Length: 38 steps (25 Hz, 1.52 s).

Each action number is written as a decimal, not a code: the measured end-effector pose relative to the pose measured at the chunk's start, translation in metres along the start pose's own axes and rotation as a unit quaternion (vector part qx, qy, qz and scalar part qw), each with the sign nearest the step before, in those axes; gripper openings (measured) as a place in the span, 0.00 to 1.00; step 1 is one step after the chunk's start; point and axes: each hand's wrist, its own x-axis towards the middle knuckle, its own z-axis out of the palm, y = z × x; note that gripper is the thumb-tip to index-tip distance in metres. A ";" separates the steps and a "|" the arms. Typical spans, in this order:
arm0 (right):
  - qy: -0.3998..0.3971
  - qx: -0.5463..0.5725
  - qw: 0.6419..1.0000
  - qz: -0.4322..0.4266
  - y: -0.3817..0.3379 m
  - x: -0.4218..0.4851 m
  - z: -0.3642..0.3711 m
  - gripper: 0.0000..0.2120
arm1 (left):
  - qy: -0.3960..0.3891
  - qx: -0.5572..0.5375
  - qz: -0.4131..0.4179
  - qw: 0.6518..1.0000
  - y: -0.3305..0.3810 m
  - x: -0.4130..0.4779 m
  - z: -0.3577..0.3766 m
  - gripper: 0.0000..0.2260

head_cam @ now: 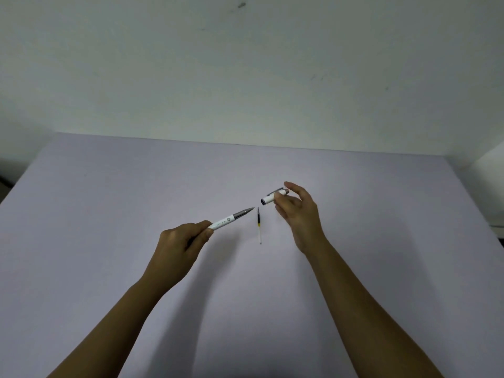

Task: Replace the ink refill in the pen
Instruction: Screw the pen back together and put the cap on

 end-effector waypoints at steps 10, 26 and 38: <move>-0.032 -0.027 0.998 -0.038 -0.018 -0.019 0.018 0.15 | 0.037 0.003 0.009 0.999 0.009 0.002 -0.001 0.08; -0.096 -0.203 0.972 -0.062 -0.009 -0.007 0.038 0.15 | -0.034 0.087 0.014 0.996 -0.001 0.011 0.025 0.06; -0.062 -0.631 0.773 0.027 0.141 0.000 -0.032 0.27 | -0.081 0.065 -0.297 0.949 -0.027 0.041 0.140 0.15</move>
